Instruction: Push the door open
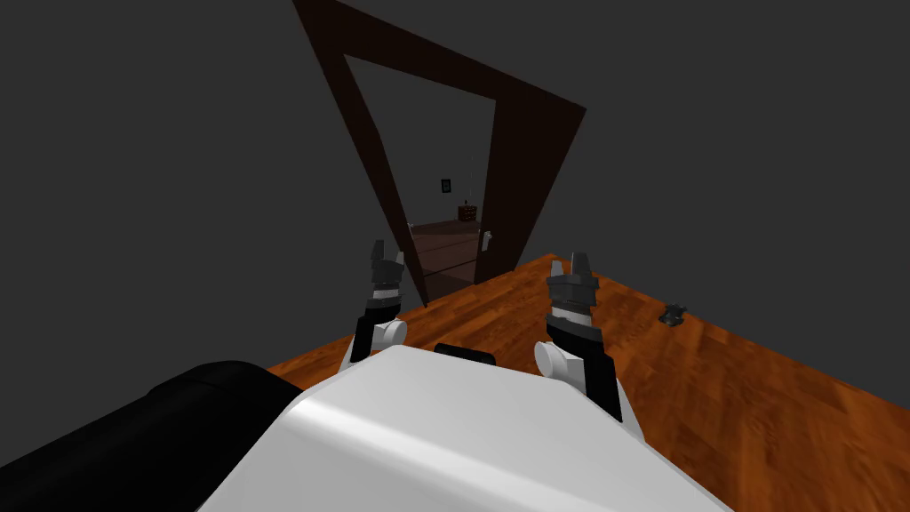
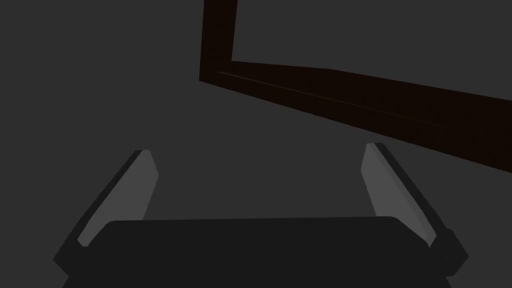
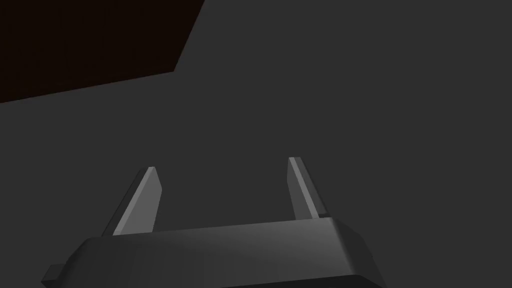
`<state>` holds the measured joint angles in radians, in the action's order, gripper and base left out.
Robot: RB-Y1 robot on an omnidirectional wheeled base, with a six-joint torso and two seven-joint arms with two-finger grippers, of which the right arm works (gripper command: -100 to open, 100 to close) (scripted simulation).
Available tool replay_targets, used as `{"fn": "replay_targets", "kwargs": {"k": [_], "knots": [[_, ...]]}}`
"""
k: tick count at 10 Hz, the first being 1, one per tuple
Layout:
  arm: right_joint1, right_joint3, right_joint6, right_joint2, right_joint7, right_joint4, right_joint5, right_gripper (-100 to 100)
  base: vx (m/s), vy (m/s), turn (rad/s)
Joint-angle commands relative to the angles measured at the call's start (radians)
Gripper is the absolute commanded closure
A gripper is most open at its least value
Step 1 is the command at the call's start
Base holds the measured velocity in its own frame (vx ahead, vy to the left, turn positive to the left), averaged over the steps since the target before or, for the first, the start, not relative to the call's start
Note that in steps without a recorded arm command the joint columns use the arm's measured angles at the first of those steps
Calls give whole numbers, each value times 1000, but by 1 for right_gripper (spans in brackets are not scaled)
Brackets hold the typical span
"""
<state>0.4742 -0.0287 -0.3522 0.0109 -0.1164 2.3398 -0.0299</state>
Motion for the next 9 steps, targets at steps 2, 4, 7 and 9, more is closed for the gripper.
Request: {"fn": "replay_targets", "kwargs": {"k": [2,4,7,9], "knots": [[-25,-6,1,-11,6,-46,2,-100,113,-66,51],[-46,-10,1,-19,10,-86,4,-100,160,-99,48],[-84,-19,2,-32,19,-158,7,-100,131,-62,49],[-106,-24,3,-38,24,-200,9,-100,83,-69,48]]}}
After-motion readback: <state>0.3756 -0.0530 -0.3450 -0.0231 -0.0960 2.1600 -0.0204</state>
